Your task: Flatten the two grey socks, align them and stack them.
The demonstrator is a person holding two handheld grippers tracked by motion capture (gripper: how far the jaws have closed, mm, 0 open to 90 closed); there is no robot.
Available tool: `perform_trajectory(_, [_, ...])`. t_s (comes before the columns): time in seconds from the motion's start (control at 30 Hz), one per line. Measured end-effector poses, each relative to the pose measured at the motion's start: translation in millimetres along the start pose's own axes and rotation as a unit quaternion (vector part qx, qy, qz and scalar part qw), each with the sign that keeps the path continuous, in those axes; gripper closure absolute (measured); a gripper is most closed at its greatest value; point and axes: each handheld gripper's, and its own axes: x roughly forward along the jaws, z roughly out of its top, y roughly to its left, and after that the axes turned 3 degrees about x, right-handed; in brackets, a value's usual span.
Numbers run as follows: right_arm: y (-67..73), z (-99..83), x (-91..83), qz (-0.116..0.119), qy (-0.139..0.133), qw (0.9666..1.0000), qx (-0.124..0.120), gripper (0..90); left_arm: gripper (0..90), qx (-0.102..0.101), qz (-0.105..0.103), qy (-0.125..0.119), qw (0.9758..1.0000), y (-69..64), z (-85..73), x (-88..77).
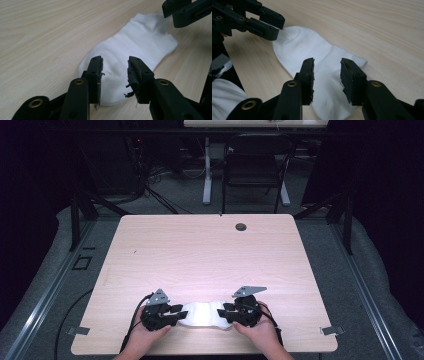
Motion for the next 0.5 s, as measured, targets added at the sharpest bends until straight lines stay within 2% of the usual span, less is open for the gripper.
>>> perform_trajectory(0.07, [2.0, 1.1, 5.1, -0.007, 0.007, 0.9998, -0.014, 62.0, 62.7, 0.004, -0.002, 0.004, 1.0, 0.9, -0.9, 1.7])
perform_trajectory(0.2, [2.2, -3.3, 13.8, -0.022, 0.003, 0.9995, -0.022, 57.1, 61.7, 0.001, -0.004, 0.007, 1.0, 2.0, -2.6, 4.4])
perform_trajectory(0.37, [0.2, -7.8, 16.3, -0.018, -0.002, 0.9995, -0.025, 55.7, 61.4, 0.003, -0.004, 0.011, 0.9999, 2.9, -4.4, 7.4])
perform_trajectory(0.43, [-1.0, -8.4, 16.9, -0.023, 0.006, 0.9993, -0.03, 55.7, 61.3, 0.002, -0.005, 0.014, 0.9999, 2.5, -5.1, 8.8])
perform_trajectory(0.5, [-1.1, -10.2, 19.2, -0.021, 0.002, 0.9994, -0.025, 55.7, 61.1, 0.004, -0.005, 0.016, 0.9998, 2.7, -5.6, 9.8])
